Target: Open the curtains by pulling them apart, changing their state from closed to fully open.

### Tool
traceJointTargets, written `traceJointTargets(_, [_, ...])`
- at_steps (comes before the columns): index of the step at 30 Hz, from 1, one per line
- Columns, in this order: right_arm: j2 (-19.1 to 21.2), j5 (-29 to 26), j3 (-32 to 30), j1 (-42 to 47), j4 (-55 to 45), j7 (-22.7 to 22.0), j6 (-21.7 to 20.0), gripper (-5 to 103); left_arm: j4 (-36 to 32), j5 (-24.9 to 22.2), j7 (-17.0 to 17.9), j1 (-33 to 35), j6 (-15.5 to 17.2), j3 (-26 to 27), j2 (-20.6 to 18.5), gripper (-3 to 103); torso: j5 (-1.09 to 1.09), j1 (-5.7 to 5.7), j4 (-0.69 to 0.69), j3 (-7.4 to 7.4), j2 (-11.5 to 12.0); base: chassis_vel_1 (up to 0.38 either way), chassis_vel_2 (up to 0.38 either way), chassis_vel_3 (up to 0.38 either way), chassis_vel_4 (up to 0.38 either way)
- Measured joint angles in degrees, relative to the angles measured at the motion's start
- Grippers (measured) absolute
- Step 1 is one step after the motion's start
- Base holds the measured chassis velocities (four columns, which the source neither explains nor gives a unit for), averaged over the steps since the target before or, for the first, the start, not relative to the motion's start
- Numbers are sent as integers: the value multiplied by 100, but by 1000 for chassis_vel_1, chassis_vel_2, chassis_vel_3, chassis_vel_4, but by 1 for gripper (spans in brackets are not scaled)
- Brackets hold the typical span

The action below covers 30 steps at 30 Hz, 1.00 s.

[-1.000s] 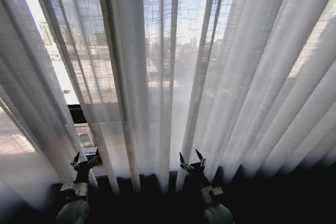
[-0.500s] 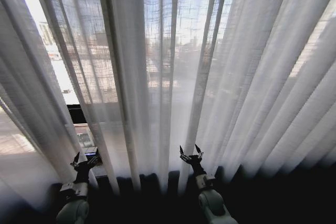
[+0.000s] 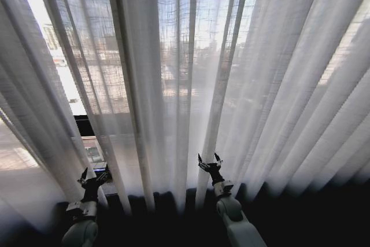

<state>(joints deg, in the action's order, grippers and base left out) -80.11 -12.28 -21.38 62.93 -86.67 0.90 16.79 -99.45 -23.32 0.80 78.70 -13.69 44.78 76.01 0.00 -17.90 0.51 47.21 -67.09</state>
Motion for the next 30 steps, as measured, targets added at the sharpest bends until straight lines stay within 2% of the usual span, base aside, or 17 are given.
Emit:
traceJointTargets(1, [0, 3, -7, -12, 26, 3, 14, 86, 0, 0, 0, 0, 0, 0, 0, 100, 0, 0, 0, 0, 0, 0, 0, 0, 0])
traceJointTargets(2, [1, 5, -13, -23, 48, 8, 25, 86, 0, 0, 0, 0, 0, 0, 0, 100, 0, 0, 0, 0, 0, 0, 0, 0, 0])
traceJointTargets(3, [4, 5, -17, -38, 63, 17, 33, 75, 0, 0, 0, 0, 0, 0, 0, 100, 0, 0, 0, 0, 0, 0, 0, 0, 0])
traceJointTargets(5, [8, 5, -20, -51, 70, 29, 37, 75, 0, 0, 0, 0, 0, 0, 0, 100, 0, 0, 0, 0, 0, 0, 0, 0, 0])
traceJointTargets(9, [24, -27, -34, -83, 77, 59, 50, 53, 0, 0, 0, 0, 0, 0, 0, 100, 0, 0, 0, 0, 0, 0, 0, 0, 0])
traceJointTargets(11, [26, -32, -35, -83, 78, 64, 52, 53, 0, 0, 0, 0, 0, 0, 0, 100, 0, 0, 0, 0, 0, 0, 0, 0, 0])
traceJointTargets(14, [29, -53, -45, -83, 95, 98, 78, 37, 0, 0, 0, 0, 0, 0, 0, 100, 0, 0, 0, 0, 0, 0, 0, 0, 0])
traceJointTargets(16, [30, -56, -46, -83, 98, 106, 82, 37, 0, 0, 0, 0, 0, 0, 0, 100, 0, 0, 0, 0, 0, 0, 0, 0, 0])
traceJointTargets(19, [30, -81, -50, -83, 101, 125, 96, 20, 0, 0, 0, 0, 0, 0, 0, 100, 0, 0, 0, 0, 0, 0, 0, 0, 0])
traceJointTargets(22, [30, -92, -48, -78, 100, 134, 95, 15, 0, 0, 0, 0, 0, 0, 0, 100, 0, 0, -1, 0, 0, 0, 0, 0, 0])
traceJointTargets(23, [30, -119, -47, -59, 90, 184, 96, 4, 0, 0, 0, 0, 0, 0, 0, 100, 0, 0, 0, 0, 0, 0, 0, 0, 0])
traceJointTargets(24, [31, -147, -47, -44, 77, 223, 96, 2, 0, 0, 0, 0, 0, 0, 0, 100, 0, 0, 0, 0, 0, 0, 0, 0, 0])
traceJointTargets(30, [20, -284, -92, 6, 21, 460, 141, 0, 0, 0, 0, 0, 0, 0, 0, 100, 0, 0, -1, 0, 0, 0, 0, 0, 0])
